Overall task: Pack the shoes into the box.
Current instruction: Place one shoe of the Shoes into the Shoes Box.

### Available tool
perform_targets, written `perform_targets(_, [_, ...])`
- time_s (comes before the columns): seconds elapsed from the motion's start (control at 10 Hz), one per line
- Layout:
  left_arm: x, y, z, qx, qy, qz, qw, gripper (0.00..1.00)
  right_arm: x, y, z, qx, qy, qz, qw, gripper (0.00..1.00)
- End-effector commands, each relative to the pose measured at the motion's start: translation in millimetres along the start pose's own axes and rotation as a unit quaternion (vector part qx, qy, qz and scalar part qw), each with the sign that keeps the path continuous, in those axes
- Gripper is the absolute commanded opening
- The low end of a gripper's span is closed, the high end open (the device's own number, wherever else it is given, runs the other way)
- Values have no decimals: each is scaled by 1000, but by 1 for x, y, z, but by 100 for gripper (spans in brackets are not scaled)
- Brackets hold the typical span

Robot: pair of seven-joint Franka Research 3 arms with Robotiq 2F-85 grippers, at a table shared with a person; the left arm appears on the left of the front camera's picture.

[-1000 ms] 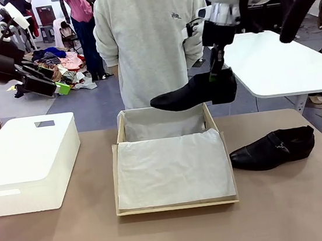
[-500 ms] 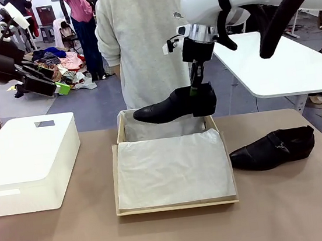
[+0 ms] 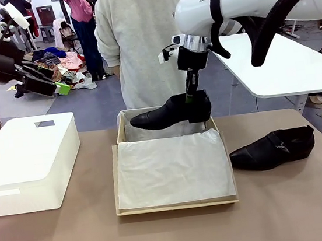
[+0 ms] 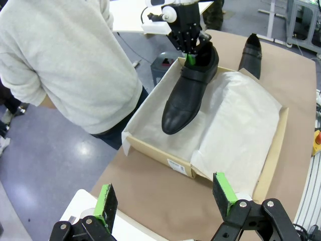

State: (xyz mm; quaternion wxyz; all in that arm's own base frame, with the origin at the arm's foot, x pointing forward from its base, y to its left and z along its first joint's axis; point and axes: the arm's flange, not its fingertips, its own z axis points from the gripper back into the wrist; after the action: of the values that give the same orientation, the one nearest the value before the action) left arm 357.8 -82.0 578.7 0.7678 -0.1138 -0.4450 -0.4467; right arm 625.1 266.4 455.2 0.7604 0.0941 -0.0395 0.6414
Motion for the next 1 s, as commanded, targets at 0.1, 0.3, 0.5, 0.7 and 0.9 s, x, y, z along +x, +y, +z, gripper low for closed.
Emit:
perform_targets(0.1, [0, 0, 0, -3, -3, 1, 1000, 100, 12, -10, -9, -14, -10, -12, 1000, 0])
perform_targets(0.3, [0, 0, 0, -3, -3, 1, 1000, 100, 16, -14, -23, -6, -9, -8, 1000, 0])
perform_targets(0.5, [0, 0, 0, -3, -3, 1, 1000, 100, 17, -19, -34, -11, -3, 5, 1000, 0])
perform_targets(0.7, [0, 0, 0, -3, -3, 1, 1000, 100, 17, -24, -44, -10, 2, 14, 1000, 0])
perform_targets(0.9, [0, 0, 0, -3, -3, 1, 1000, 100, 15, -29, -53, -4, -8, 13, 1000, 0])
